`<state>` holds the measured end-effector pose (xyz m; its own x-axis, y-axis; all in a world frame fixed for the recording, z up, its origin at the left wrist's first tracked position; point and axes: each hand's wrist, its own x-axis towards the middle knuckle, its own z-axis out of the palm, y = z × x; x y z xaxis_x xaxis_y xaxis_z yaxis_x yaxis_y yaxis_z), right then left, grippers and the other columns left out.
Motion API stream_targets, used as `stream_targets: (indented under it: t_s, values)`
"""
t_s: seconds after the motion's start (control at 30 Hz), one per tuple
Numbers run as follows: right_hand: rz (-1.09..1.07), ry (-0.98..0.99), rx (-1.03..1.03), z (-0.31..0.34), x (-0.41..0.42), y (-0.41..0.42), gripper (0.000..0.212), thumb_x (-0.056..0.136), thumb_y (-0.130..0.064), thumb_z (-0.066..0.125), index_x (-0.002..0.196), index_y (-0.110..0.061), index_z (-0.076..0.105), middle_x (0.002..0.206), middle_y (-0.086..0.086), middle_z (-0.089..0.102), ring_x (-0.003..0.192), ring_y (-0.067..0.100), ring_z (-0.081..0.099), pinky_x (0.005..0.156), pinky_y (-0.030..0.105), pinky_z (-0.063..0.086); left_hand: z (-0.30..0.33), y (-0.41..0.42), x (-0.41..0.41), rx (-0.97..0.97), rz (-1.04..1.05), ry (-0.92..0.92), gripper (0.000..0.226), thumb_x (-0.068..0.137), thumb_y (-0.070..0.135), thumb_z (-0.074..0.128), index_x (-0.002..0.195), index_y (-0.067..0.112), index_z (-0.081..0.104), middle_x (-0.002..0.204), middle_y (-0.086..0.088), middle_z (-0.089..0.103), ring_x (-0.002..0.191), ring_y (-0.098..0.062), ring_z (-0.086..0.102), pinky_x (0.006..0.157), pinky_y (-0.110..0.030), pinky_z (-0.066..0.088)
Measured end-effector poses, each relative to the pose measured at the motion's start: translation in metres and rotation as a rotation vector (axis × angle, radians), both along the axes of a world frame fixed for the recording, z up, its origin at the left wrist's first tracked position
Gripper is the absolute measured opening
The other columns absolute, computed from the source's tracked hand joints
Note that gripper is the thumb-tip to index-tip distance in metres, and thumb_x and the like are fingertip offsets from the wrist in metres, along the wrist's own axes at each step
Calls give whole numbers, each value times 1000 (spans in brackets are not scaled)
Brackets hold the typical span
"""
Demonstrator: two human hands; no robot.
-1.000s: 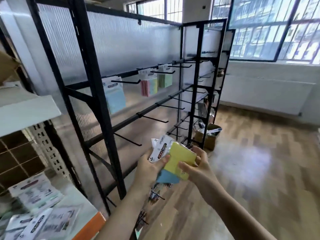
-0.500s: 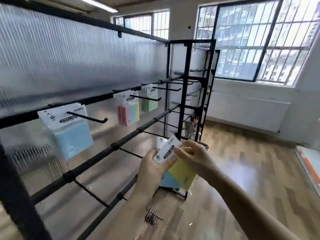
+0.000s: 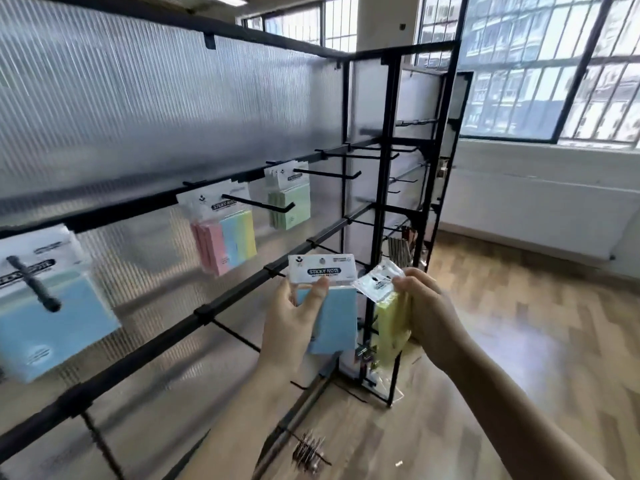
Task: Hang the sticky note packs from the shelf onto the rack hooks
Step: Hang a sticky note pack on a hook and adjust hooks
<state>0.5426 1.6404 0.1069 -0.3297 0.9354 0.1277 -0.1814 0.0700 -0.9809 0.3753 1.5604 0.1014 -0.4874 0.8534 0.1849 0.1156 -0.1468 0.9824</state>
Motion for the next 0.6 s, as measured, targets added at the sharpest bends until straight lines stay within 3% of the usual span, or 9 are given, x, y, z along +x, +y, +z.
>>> stream_targets:
  t_s: [0.1, 0.2, 0.27, 0.4, 0.53, 0.6]
  values:
    - [111, -32, 32, 5, -6, 24, 29, 90, -5, 49, 73, -22, 65, 64, 1, 58, 49, 11, 52, 42, 20, 39, -1, 13, 1, -6, 107, 1, 54, 70, 66, 68, 92, 19, 55, 74, 7, 69, 64, -7, 67, 54, -27, 54]
    - [233, -56, 135, 10, -18, 44, 20, 94, -13, 54, 86, -24, 69, 71, 0, 66, 59, 11, 60, 49, 21, 45, -2, 20, 2, 3, 211, -15, 46, 67, 62, 68, 90, 23, 61, 78, 8, 70, 78, -13, 67, 69, -36, 53]
    - [329, -89, 212, 15, -27, 53, 14, 94, -24, 57, 90, -21, 70, 72, -2, 68, 63, 9, 62, 53, 19, 47, 0, 21, 4, 22, 264, -16, 43, 68, 61, 68, 88, 23, 64, 83, 4, 71, 82, -16, 67, 71, -37, 51]
    - [508, -192, 395, 20, -46, 58, 25, 90, -36, 58, 89, -13, 67, 66, -12, 68, 58, 0, 62, 52, 12, 44, 9, 14, 7, 30, 339, 81, 42, 67, 62, 65, 86, 25, 68, 80, 12, 72, 74, 1, 63, 61, -11, 44]
    - [666, -135, 353, 26, -63, 55, 15, 90, -25, 61, 82, -13, 62, 65, -6, 70, 58, 6, 67, 50, 14, 46, 12, -4, 7, 40, 404, 118, 41, 73, 67, 64, 90, 30, 71, 87, 4, 74, 85, -16, 69, 76, -30, 52]
    - [771, -81, 332, 32, -72, 45, 21, 84, -31, 63, 89, -12, 65, 74, 2, 72, 65, 16, 71, 54, 22, 52, 16, -20, 8, 72, 490, 132, 31, 78, 69, 58, 85, 42, 70, 79, 9, 73, 75, -6, 68, 67, -18, 50]
